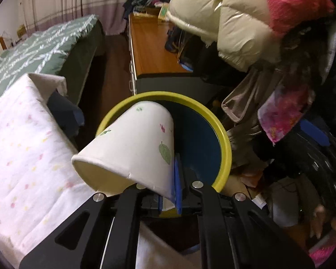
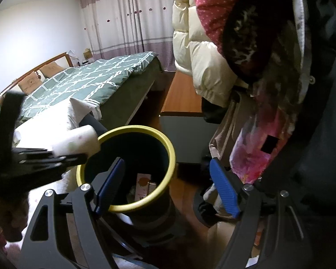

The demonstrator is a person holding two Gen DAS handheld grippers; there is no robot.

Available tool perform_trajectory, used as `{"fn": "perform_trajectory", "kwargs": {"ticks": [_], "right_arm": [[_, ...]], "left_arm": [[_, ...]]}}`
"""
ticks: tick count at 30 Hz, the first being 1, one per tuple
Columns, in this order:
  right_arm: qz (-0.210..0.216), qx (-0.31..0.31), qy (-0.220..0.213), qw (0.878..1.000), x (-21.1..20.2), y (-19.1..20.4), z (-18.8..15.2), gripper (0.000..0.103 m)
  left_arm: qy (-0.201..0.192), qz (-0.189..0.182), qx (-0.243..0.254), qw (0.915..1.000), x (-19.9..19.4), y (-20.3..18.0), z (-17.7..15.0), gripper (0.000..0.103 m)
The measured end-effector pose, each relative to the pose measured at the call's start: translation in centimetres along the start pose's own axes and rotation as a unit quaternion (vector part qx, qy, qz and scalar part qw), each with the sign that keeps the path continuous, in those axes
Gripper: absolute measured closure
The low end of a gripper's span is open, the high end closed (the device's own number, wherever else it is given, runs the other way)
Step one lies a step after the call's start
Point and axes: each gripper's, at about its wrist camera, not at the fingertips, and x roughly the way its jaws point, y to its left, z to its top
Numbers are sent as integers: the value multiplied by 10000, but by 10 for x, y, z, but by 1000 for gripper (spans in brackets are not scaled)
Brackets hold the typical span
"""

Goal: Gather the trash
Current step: 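Carry the paper cup over the yellow bin and open the left tool, then grasp the white tissue with the right tool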

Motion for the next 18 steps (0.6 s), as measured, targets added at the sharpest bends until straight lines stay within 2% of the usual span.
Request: {"fn": "perform_trajectory", "kwargs": {"ticks": [2, 3, 4, 7, 9, 11, 12, 18], "right_arm": [[-3, 22, 31, 10000, 0, -2, -2, 27], [-9, 42, 45, 10000, 1, -4, -3, 27], [-2, 52, 58, 10000, 0, -4, -4, 27], [22, 58, 102, 9999, 1, -3, -6, 27], [93, 23, 141, 9999, 3, 2, -8, 27], [163, -26, 167, 9997, 4, 9, -9, 27], [209, -54, 179, 9996, 5, 14, -10, 27], [531, -325, 293, 9976, 10, 50, -10, 27]], "left_arm": [[-2, 72, -26, 10000, 9, -1, 6, 69], [-25, 157, -17, 9999, 11, -1, 8, 48], [-74, 210, -48, 9997, 11, 1, 9, 40], [-193, 168, -214, 9994, -2, 6, 7, 40], [-382, 212, -284, 9986, -25, 11, 0, 39], [-697, 340, -344, 9964, -57, 16, -11, 35], [-816, 389, -378, 9952, -71, 18, -16, 30], [-1622, 1168, -705, 9773, -171, 42, -73, 12]]}}
